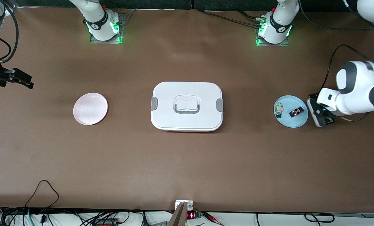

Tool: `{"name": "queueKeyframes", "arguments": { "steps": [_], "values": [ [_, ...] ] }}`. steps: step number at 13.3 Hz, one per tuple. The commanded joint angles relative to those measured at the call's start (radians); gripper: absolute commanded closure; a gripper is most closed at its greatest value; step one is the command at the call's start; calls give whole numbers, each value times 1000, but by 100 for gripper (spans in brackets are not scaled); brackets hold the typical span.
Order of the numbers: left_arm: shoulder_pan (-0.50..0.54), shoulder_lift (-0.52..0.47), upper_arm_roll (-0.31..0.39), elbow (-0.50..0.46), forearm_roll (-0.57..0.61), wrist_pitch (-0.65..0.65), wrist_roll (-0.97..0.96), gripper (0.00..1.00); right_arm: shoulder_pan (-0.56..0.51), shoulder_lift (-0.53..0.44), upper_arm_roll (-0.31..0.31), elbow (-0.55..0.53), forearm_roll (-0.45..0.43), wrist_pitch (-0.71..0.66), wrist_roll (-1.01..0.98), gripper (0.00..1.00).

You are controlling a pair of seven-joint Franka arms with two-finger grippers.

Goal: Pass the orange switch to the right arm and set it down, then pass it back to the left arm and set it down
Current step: 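Open the left gripper and lift it away from the blue plate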

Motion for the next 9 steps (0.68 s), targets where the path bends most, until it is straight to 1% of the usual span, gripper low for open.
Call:
{"name": "queueKeyframes", "arguments": {
  "steps": [1, 3, 5, 7, 9],
  "values": [
    [0, -63, -45, 46, 11, -105, -228, 0, 0, 10, 4, 33, 6, -27, 68, 0],
    [-2, -64, -54, 145, 7, -229, -368, 0, -3, 8, 2, 33, 7, -28, 67, 0],
    [3, -66, -96, 251, 0, -353, -540, 0, -3, 7, 1, 34, 4, -30, 25, 0],
    [1, -66, -107, 331, -3, -426, -644, 0, -5, 7, -2, 34, 4, -42, -12, 0],
    [4, -68, -107, 400, -51, -492, -787, 0, -5, 8, -1, 46, 5, -54, -10, 0]
  ]
}}
